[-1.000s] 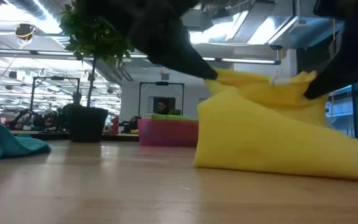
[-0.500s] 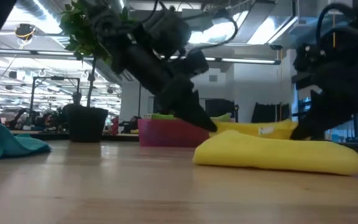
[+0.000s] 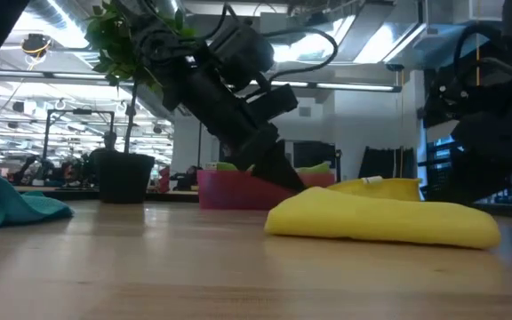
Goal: Roll microfiber towels into tight, uniform cylinder then place into a basket
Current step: Fold the yellow towel
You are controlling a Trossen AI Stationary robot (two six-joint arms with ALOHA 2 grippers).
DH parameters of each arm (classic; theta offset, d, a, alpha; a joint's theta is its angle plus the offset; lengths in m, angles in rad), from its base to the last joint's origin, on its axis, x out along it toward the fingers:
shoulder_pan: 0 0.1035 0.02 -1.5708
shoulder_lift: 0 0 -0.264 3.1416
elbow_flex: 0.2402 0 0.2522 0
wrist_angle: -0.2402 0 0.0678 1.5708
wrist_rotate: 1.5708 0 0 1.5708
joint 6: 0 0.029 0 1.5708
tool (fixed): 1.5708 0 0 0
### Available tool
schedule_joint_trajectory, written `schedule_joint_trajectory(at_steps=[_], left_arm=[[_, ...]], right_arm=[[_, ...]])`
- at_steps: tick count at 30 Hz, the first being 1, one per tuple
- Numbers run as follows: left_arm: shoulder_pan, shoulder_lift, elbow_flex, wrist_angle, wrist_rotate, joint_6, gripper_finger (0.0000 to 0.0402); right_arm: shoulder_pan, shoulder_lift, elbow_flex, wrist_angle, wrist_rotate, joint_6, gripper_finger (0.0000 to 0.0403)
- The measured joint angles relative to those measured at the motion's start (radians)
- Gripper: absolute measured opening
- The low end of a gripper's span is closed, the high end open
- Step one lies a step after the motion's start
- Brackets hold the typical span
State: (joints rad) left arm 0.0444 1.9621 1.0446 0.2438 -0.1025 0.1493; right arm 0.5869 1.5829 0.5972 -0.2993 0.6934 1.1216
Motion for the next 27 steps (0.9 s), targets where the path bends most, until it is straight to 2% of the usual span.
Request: schedule_joint_trajectory(at_steps=[5,10,13,15,20,24,27], left_arm=[[0.0,0.0,0.029,-0.003,-0.042,0.021,0.012],[0.0,0.0,0.091,-0.043,-0.068,0.054,0.0126],[-0.008,0.0,0.139,-0.09,-0.089,-0.013,0.0124],[-0.026,-0.016,0.168,-0.127,-0.079,-0.083,0.0124],[-0.126,-0.053,0.194,-0.125,-0.062,-0.087,0.0123],[-0.181,-0.155,0.146,-0.116,-0.171,-0.088,0.0123],[-0.203,-0.268,0.04,-0.012,-0.221,-0.092,0.0123]], right_arm=[[0.0,-0.008,0.022,-0.063,0.0,0.0,0.0123],[0.002,-0.043,0.068,-0.185,-0.008,0.001,0.0124],[0.016,-0.072,0.092,-0.211,-0.006,-0.036,0.0124],[0.028,-0.087,0.103,-0.198,-0.007,-0.093,0.0123],[0.045,-0.092,0.11,-0.037,0.015,-0.271,0.0102],[0.045,-0.092,0.11,0.086,0.014,-0.398,0.0079],[0.038,-0.092,0.109,0.146,0.02,-0.462,0.0065]])
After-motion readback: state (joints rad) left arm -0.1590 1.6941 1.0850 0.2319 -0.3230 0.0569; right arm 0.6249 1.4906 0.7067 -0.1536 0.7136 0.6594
